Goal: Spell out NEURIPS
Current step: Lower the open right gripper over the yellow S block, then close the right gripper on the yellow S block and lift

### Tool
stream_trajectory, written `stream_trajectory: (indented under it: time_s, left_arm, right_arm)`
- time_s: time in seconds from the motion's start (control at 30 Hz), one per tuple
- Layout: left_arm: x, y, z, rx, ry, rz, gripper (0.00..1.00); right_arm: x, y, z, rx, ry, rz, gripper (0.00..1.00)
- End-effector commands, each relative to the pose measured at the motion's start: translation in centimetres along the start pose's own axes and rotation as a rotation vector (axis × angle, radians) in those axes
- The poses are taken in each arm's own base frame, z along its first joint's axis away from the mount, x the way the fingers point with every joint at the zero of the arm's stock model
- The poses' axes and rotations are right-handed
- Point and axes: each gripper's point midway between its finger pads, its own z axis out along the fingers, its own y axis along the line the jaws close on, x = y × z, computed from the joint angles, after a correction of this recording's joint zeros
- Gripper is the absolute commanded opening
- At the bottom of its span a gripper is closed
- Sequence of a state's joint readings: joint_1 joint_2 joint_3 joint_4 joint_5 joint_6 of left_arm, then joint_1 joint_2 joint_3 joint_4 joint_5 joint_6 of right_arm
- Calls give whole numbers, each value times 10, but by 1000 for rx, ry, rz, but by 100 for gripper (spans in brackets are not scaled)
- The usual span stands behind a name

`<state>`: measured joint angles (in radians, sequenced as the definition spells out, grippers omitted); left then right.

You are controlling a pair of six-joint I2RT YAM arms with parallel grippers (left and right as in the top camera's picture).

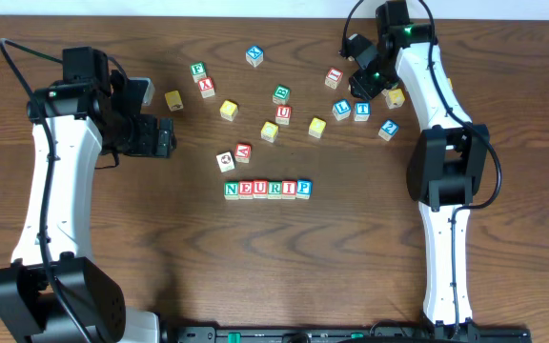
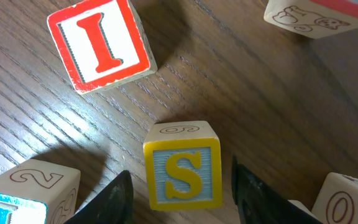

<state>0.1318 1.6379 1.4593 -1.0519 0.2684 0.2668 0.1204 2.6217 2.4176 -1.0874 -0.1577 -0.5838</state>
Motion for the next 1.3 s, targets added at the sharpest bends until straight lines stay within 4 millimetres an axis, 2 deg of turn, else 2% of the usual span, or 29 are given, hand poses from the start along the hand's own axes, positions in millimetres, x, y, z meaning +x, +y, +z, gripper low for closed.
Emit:
stream_trajectory:
  time_s: [0.0,0.2,0.33,0.57,1.1,1.27]
  left_arm:
    - [-5,-3,-9,5,-29,19,95]
    - [-5,-3,-9,5,-29,19,95]
    - [-5,-3,-9,5,-29,19,95]
    - [-5,-3,-9,5,-30,19,95]
    - [-5,-3,-9,5,-29,19,95]
    - [-5,-3,-9,5,-29,19,95]
  right_arm:
    - [0,8,10,-27,3,1,47]
    - [-13,13,11,-28,-38,-13,52]
    - [-17,16,11,-25,-45,-22,51]
    - [-16,16,11,-23,-37,-20,45]
    - [-9,16,18,-24,-22,-15,42]
    - [-8,14,18,-13,-16,-15,34]
